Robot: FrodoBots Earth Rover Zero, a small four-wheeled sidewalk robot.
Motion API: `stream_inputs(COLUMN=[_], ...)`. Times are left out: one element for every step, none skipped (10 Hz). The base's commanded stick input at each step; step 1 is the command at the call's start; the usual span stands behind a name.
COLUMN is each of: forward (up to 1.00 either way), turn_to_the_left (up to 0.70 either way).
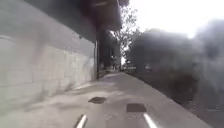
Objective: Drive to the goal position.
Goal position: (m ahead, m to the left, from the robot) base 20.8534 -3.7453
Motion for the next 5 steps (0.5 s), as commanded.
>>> stream_inputs(forward=[0.7, 0.7, 0.7, 0.7, 0.7], turn_to_the_left=[0.0, 0.0, 0.0, 0.0, 0.0])
